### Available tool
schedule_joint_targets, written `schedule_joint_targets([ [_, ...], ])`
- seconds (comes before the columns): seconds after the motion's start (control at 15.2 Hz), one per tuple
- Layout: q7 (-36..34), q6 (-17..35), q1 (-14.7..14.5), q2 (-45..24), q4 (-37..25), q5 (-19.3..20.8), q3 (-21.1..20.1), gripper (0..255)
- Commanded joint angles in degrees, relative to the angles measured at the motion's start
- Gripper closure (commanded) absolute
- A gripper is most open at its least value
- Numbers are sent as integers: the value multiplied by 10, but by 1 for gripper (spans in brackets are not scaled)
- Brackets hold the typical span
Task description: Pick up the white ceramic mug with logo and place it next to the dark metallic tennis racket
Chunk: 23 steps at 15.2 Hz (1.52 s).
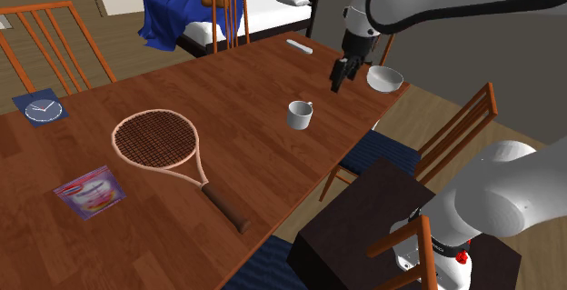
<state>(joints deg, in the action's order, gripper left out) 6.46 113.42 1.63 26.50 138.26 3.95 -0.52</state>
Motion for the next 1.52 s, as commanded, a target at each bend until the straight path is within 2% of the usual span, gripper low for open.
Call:
schedule_joint_targets([
  [0.0, -2, 45, 1, -44, -1, 1, 1, 0],
  [0.4, -9, 149, 3, -164, -21, 3, 3, 0],
  [0.79, -16, 234, 5, -295, -70, 4, 4, 0],
  [1.19, -20, 295, 5, -428, -147, 4, 5, 0],
  [1.45, -21, 316, 6, -452, -150, 5, 6, 0],
])
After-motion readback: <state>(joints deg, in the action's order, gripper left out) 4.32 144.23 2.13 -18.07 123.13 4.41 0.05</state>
